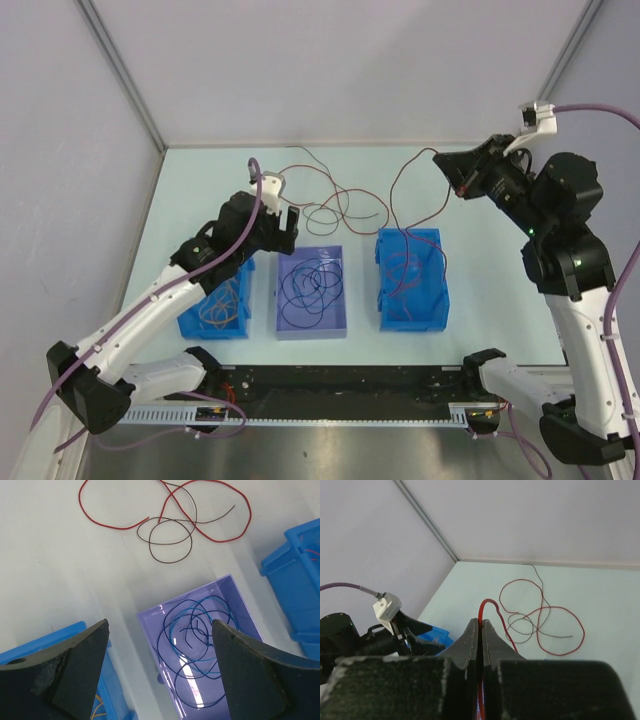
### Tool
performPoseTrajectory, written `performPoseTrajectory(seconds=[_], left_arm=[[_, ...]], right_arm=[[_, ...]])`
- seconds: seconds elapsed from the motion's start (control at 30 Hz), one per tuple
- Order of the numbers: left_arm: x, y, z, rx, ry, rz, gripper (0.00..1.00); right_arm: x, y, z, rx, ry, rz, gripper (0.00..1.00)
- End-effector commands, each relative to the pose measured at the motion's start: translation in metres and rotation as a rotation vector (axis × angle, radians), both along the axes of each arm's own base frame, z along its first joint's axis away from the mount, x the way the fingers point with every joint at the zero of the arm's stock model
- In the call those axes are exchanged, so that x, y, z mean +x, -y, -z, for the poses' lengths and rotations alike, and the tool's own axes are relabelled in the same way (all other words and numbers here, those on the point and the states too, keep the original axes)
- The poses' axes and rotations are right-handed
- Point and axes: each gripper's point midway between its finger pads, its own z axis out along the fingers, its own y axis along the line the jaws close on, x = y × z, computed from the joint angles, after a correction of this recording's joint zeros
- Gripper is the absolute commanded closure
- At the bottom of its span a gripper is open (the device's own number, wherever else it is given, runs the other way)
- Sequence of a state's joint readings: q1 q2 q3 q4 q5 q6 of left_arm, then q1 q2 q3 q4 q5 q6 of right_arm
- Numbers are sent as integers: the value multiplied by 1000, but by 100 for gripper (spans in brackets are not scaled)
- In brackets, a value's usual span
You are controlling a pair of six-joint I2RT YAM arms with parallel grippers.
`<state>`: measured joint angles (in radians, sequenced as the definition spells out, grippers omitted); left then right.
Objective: Untangle the cables
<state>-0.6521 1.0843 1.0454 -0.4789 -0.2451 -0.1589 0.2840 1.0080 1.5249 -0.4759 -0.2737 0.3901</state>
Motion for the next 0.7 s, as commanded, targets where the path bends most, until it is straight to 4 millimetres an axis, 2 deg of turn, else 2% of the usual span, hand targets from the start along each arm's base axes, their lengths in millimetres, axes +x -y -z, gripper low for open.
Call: performPoseTrajectory(seconds=[0.0, 0.1, 0.13, 0.2, 0.23, 0.37, 0.5, 0.67], left_arm=[[-5, 4, -10, -52, 17, 13, 12], [-9, -1, -11, -53, 24, 7, 12], [-11, -2, -7, -49, 18, 5, 12], [-12, -5, -6, -48, 24, -3, 11], [-13, -6, -2, -44, 20, -5, 11], [-13, -5, 2, -46, 12, -5, 12], [-12, -6, 5, -40, 7, -11, 12], [-13, -8, 3, -40, 16, -15, 12]], right_arm=[[-2, 15, 31, -24, -66, 81, 100], [-1, 23, 54, -34, -121, 125, 100], [2, 23, 71, -42, -162, 130, 100], [1, 21, 82, -31, -187, 125, 100], [3, 19, 96, -35, -217, 123, 100], [8, 17, 123, -28, -274, 129, 100], [15, 25, 149, -22, -335, 208, 100], [11, 34, 175, -8, -368, 264, 100]])
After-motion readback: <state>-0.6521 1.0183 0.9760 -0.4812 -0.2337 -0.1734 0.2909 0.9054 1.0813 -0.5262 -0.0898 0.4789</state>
